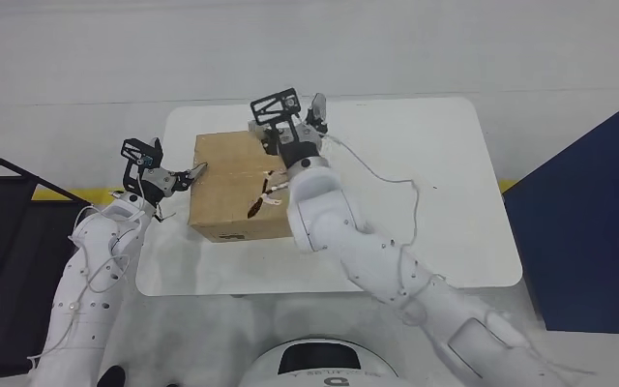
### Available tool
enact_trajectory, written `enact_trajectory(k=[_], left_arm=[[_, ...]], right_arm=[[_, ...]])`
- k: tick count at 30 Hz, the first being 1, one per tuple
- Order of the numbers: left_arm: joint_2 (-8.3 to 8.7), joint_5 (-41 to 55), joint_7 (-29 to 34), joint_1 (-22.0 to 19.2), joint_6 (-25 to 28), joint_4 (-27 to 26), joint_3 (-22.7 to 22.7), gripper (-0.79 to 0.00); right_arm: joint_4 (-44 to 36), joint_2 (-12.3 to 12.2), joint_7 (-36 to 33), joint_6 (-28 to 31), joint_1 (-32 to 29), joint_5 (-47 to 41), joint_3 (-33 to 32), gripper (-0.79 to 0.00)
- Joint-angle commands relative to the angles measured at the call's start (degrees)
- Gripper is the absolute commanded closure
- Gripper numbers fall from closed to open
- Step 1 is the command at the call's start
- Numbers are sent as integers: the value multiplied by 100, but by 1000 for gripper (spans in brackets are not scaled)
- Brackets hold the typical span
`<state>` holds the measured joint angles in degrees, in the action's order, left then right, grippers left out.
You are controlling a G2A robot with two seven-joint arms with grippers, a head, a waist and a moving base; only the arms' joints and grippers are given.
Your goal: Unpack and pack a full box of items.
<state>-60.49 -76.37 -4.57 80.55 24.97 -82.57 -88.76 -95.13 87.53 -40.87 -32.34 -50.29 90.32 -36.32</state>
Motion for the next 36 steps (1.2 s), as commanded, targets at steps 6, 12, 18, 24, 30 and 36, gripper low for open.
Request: enact_trajectory(k=[6, 12, 18, 24, 30, 36], left_arm=[[0, 0, 0, 0, 0, 0, 0, -785], [0, 0, 0, 0, 0, 0, 0, -785], [0, 0, 0, 0, 0, 0, 0, -785], [0, 0, 0, 0, 0, 0, 0, -785], [0, 0, 0, 0, 0, 0, 0, -785], [0, 0, 0, 0, 0, 0, 0, -785]], right_arm=[[1213, 937, -216, -703, 1345, -510, 968, -785], [1243, 1273, 329, -1161, 1388, -677, 862, -785], [538, 1092, 345, -638, 549, -703, 274, -785], [-563, 647, 608, 1051, -881, -1269, -1026, -785], [-600, 620, 685, 1136, -961, -1212, -1094, -785], [-786, 531, 1638, 1934, -1729, -2758, -1916, -785]])
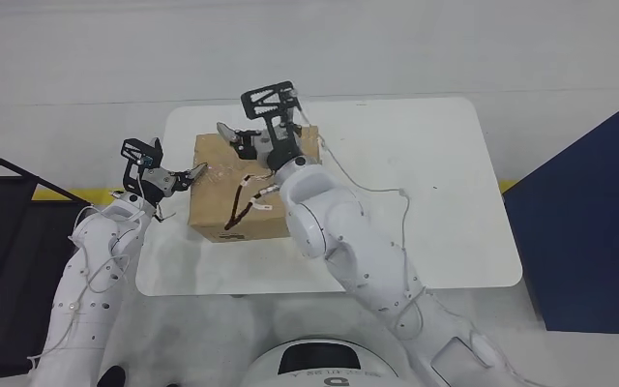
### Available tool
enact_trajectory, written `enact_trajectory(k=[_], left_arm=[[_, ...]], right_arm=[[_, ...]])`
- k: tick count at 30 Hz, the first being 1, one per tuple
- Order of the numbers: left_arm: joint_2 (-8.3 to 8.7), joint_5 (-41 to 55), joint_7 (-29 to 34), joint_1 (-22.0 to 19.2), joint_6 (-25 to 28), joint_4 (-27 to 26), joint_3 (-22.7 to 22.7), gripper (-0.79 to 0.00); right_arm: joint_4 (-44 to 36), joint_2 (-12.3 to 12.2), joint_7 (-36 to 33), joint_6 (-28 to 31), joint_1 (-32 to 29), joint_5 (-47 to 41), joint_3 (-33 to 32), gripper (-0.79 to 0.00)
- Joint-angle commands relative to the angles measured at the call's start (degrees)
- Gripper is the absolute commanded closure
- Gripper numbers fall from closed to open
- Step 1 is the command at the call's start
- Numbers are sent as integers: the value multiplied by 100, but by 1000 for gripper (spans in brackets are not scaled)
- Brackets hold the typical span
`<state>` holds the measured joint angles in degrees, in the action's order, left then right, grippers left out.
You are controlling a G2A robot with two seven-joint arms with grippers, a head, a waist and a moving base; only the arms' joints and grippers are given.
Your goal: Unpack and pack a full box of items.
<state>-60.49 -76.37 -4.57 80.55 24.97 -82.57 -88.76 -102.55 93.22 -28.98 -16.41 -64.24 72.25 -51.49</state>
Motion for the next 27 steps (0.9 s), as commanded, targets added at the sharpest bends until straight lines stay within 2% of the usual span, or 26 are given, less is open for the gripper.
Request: enact_trajectory(k=[1, 3, 5, 9, 14, 27], left_arm=[[0, 0, 0, 0, 0, 0, 0, -785], [0, 0, 0, 0, 0, 0, 0, -785], [0, 0, 0, 0, 0, 0, 0, -785], [0, 0, 0, 0, 0, 0, 0, -785], [0, 0, 0, 0, 0, 0, 0, -785], [0, 0, 0, 0, 0, 0, 0, -785]], right_arm=[[-67, -78, 813, 715, -614, -1358, -659, -785], [18, -162, 1324, 1510, -1155, -2135, -1194, -785], [253, -227, 1424, 1868, -1498, -2785, -1699, -785], [641, -300, 1230, 2346, -1711, -3684, -2207, -785], [1059, -368, 1214, 3226, -1765, -4349, -2482, -785], [1686, -430, 956, 3579, -1217, -4749, -2321, -785]])
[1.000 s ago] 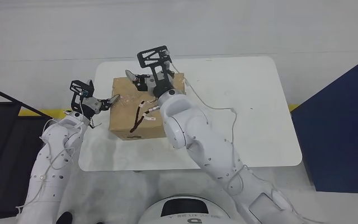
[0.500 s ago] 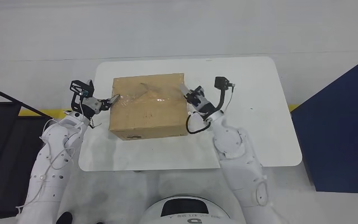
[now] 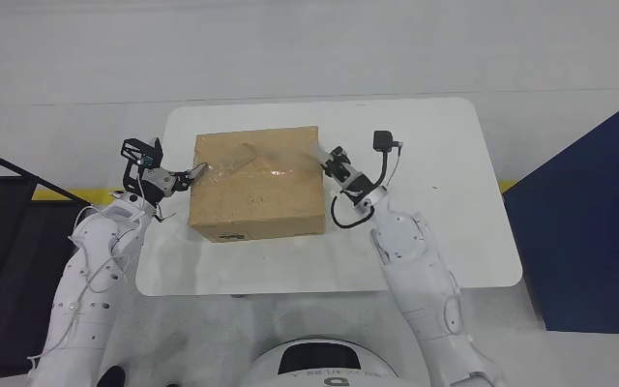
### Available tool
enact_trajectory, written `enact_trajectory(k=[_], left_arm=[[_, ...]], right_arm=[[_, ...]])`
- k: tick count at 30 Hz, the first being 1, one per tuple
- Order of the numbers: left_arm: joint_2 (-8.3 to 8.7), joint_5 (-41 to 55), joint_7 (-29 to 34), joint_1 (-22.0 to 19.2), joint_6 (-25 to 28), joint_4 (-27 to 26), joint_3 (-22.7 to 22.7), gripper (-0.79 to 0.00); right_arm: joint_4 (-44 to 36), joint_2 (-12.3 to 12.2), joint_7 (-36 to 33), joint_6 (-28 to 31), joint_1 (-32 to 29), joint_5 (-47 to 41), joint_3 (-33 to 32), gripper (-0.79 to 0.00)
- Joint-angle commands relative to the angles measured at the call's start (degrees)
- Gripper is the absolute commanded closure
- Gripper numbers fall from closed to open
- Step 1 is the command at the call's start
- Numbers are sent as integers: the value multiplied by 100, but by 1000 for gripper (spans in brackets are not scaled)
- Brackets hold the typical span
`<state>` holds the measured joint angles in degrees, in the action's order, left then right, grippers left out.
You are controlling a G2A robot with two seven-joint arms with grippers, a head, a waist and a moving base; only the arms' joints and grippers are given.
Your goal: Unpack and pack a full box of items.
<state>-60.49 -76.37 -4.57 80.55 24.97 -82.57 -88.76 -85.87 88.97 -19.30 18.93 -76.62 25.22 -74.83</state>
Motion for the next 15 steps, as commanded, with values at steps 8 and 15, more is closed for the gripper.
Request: enact_trajectory(k=[8, 15], left_arm=[[0, 0, 0, 0, 0, 0, 0, -785], [-5, 6, -35, 54, -158, -112, -41, -785]], right_arm=[[-31, -57, -213, 43, 33, -277, 70, -785], [-143, -99, -280, -99, -8, -295, 150, -785]])
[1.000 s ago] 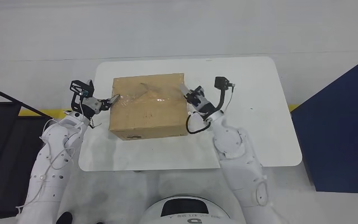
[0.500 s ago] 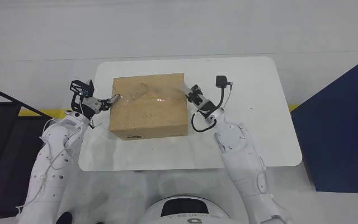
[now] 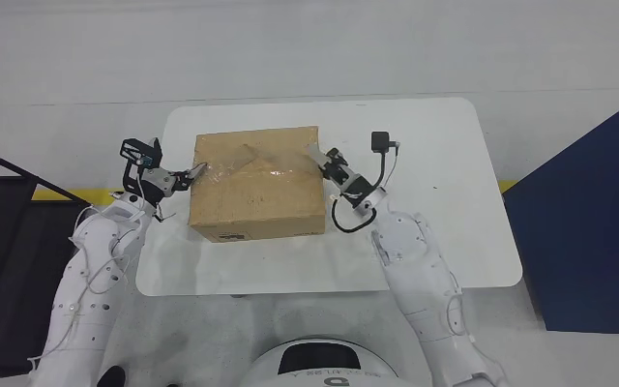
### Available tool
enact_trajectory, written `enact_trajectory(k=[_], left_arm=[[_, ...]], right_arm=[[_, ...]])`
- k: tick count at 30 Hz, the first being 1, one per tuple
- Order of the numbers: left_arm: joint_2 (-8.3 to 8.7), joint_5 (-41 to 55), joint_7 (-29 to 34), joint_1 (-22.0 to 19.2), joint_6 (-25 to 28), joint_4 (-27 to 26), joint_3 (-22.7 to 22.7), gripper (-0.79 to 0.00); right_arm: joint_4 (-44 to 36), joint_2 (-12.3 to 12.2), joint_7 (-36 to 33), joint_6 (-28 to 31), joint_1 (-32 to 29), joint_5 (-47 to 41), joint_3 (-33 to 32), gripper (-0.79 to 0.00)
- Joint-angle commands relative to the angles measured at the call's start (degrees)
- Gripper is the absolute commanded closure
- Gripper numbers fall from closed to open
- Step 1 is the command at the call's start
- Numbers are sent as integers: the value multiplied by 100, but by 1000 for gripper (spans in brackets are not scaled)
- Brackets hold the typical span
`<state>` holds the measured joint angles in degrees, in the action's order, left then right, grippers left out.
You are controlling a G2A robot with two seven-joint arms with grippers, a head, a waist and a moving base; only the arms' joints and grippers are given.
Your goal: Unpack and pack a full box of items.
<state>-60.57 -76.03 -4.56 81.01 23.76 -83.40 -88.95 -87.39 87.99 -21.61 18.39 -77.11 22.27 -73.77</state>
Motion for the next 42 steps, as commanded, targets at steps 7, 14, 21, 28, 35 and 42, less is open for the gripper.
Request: enact_trajectory(k=[7, 14, 21, 28, 35, 42], left_arm=[[35, 9, -238, 200, -147, -315, -371, -785], [138, -142, -504, 528, 379, -467, -971, -785], [225, 559, -552, 638, 1964, -115, -1205, -785], [192, 2819, 1356, 148, 2368, 451, -735, -785], [227, 3979, 2671, -193, 2290, 454, -455, -785], [243, 3833, 2661, -148, 2212, 328, -372, -785]], right_arm=[[238, 8, -157, -232, 379, -57, 334, -785], [509, 16, -158, -351, 641, -154, 533, -785], [624, 4, -125, -385, 756, -217, 625, -785], [660, -17, -99, -420, 806, -231, 689, -785], [649, -50, -17, -408, 753, -245, 692, -785], [615, -89, 18, -372, 683, -271, 674, -785]])
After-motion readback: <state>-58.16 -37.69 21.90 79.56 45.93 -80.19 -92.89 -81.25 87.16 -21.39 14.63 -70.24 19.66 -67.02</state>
